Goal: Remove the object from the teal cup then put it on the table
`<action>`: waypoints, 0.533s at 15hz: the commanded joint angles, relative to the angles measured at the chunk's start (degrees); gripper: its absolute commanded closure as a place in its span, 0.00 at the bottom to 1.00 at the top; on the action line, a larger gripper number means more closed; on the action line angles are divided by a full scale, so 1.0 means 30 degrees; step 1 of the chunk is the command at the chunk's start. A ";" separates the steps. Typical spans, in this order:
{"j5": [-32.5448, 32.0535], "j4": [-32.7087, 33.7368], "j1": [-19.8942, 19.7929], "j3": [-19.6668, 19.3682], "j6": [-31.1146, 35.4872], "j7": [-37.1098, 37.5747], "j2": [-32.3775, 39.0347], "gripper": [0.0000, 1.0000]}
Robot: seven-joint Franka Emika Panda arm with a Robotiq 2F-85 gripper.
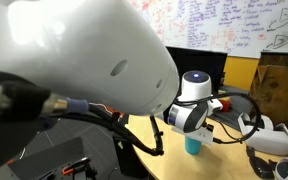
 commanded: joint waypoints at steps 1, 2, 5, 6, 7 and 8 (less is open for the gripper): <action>-0.0925 0.1060 0.0636 -0.0037 -0.0786 0.1053 -0.0559 0.99; -0.1064 0.1076 0.0609 0.0020 -0.0759 0.1215 -0.0599 0.99; -0.1591 0.0851 0.0533 0.0134 -0.0623 0.1834 -0.0369 0.95; -0.1845 0.0638 0.0498 0.0151 -0.0492 0.2141 -0.0121 0.95; -0.2053 0.0482 0.0405 0.0272 -0.0428 0.2434 -0.0007 0.95; -0.2327 0.0295 0.0314 0.0394 -0.0375 0.2840 0.0192 0.95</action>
